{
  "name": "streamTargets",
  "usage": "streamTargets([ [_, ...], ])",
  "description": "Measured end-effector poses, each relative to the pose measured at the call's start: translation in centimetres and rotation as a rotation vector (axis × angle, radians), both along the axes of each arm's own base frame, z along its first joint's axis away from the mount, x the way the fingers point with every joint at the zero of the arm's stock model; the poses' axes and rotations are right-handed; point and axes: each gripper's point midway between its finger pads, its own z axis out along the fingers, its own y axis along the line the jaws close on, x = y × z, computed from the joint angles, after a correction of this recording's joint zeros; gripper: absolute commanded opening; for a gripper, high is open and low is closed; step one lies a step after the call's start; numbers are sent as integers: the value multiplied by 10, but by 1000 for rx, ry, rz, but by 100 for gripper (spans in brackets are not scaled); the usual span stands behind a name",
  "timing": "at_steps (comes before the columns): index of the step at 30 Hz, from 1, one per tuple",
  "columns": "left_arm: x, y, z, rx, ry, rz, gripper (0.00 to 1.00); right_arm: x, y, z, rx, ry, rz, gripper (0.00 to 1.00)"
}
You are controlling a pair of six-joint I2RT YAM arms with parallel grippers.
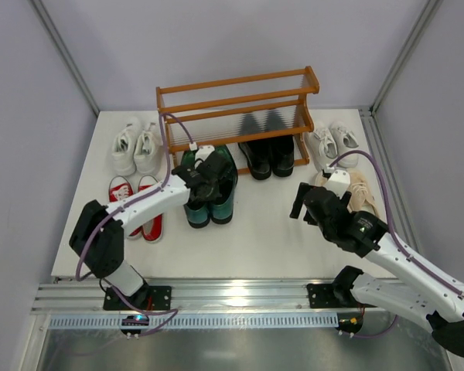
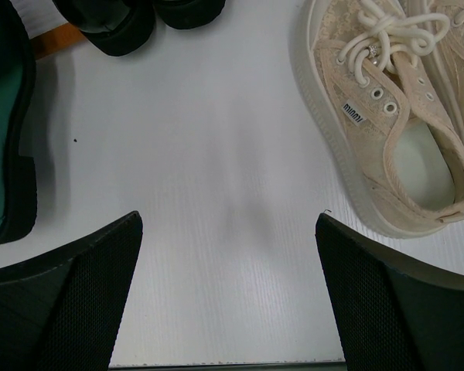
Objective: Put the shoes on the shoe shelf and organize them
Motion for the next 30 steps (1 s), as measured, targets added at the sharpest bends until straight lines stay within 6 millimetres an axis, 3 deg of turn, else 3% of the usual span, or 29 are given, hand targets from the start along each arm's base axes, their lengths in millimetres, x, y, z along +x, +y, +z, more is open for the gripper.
streamTargets([
  [8, 38, 11, -25, 45, 43, 41, 0, -1, -1, -4, -14, 11, -2, 93],
  [18, 70, -9, -12, -21, -7, 14, 0, -5, -5, -26, -59, 60, 1, 93],
  [30, 115, 6, -12, -14, -27, 62, 0, -5, -4, -32, -71, 71, 1, 93],
])
